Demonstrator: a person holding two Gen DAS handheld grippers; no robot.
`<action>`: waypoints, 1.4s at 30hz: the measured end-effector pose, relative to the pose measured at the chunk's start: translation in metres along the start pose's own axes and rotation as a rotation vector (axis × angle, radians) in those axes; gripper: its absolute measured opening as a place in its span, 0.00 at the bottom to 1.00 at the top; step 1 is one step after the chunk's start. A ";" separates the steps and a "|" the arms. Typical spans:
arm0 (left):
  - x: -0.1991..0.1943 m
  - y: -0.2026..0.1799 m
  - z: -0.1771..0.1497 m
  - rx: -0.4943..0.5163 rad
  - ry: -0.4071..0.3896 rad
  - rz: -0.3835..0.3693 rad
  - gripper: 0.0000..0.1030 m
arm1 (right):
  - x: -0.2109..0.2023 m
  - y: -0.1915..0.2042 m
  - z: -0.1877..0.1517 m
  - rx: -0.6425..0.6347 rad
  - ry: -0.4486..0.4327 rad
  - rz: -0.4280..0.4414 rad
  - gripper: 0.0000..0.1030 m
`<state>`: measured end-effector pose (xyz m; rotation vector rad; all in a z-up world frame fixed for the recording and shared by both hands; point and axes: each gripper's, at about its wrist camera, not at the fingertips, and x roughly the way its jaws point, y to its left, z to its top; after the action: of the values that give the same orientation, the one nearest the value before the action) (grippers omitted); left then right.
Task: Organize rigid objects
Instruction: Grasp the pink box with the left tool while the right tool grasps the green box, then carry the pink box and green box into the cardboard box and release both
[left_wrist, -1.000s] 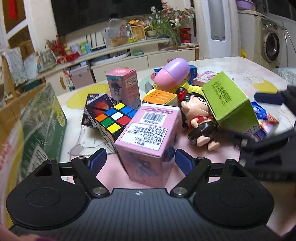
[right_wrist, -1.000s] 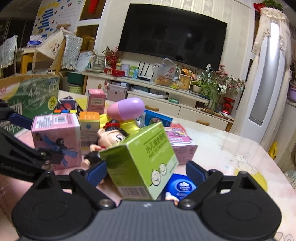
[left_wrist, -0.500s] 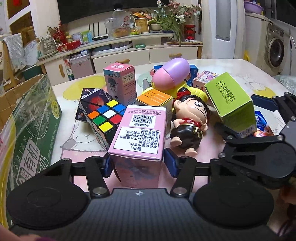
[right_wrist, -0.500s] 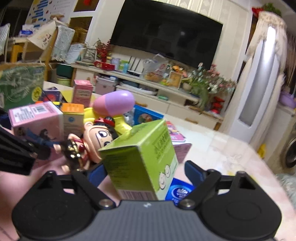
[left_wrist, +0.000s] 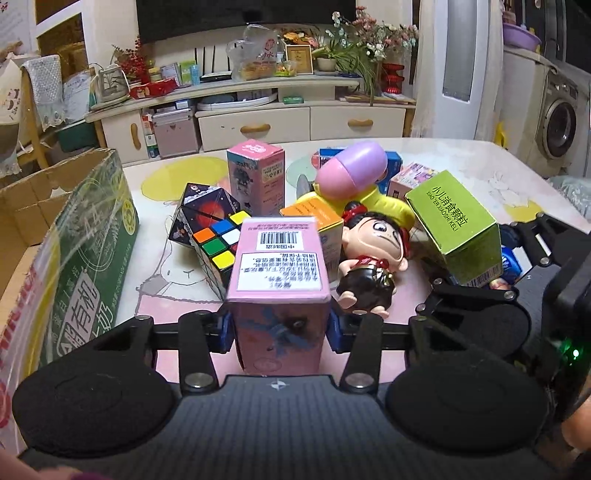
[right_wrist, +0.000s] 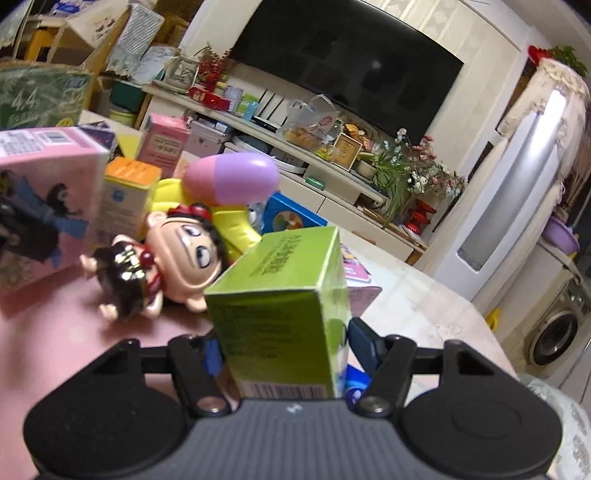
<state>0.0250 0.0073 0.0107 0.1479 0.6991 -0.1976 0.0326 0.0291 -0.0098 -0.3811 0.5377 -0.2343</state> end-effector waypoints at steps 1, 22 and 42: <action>-0.002 0.002 0.000 -0.005 -0.004 -0.001 0.55 | -0.001 -0.002 -0.001 0.009 -0.006 0.001 0.60; -0.071 0.043 0.015 -0.124 -0.201 -0.067 0.55 | -0.067 -0.062 0.048 0.446 -0.057 0.306 0.48; -0.101 0.175 -0.014 -0.447 -0.206 0.250 0.55 | -0.125 0.065 0.166 0.319 -0.178 0.773 0.48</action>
<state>-0.0187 0.1935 0.0779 -0.2108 0.4990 0.1834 0.0251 0.1757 0.1515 0.1309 0.4287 0.4540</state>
